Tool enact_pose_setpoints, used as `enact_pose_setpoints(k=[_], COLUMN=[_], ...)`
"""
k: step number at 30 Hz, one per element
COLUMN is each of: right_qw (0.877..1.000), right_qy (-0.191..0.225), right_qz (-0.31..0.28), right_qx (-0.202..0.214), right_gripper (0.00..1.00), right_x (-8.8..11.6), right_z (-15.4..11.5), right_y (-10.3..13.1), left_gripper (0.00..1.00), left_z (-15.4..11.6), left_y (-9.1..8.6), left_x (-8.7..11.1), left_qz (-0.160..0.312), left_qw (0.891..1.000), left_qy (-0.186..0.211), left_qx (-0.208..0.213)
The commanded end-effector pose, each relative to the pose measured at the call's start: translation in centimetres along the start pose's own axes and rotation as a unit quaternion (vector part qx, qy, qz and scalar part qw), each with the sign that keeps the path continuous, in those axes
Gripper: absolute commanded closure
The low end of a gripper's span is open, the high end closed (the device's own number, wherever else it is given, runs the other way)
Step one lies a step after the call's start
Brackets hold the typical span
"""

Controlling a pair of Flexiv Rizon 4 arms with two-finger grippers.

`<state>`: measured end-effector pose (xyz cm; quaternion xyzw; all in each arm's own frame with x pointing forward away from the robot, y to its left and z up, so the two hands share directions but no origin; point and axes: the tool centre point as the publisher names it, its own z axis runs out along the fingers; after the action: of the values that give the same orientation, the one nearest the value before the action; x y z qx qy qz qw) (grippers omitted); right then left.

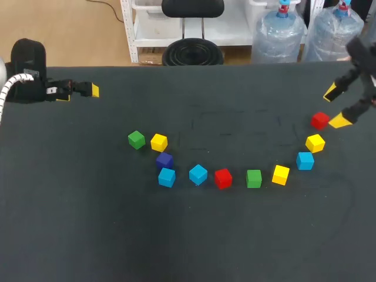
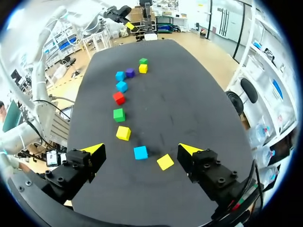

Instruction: Place the blue cubes, place green cubes on the blue cubes, place the yellow cubes on the green cubes, then place the red cubes on the yellow cubes, and place purple cube on the red cubes.

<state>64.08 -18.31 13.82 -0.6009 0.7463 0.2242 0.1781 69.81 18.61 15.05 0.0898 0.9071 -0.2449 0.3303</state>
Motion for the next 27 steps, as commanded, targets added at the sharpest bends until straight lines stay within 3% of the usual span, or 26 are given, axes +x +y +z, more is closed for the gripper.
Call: enact_pose_setpoints(k=[1,14,27], right_qw=[1.000,0.997,0.997], right_qy=[0.000,0.002,0.002], right_qz=[-0.007,-0.050,-0.050], right_qx=[-0.018,-0.057,-0.057], right_gripper=[0.00,0.00,0.00], right_x=[-0.41,-0.77,-0.77], right_z=[0.15,-0.18,-0.18], right_y=[-0.65,-0.14,-0.14], left_gripper=[0.00,0.00,0.00], left_z=[0.05,0.05,0.05], left_y=[0.02,0.02,0.02], left_x=[-0.02,-0.02,-0.02], left_qz=[0.000,0.000,0.000], left_qw=[1.000,1.000,1.000], left_qy=[0.000,0.000,0.000], left_qx=[0.000,0.000,0.000])
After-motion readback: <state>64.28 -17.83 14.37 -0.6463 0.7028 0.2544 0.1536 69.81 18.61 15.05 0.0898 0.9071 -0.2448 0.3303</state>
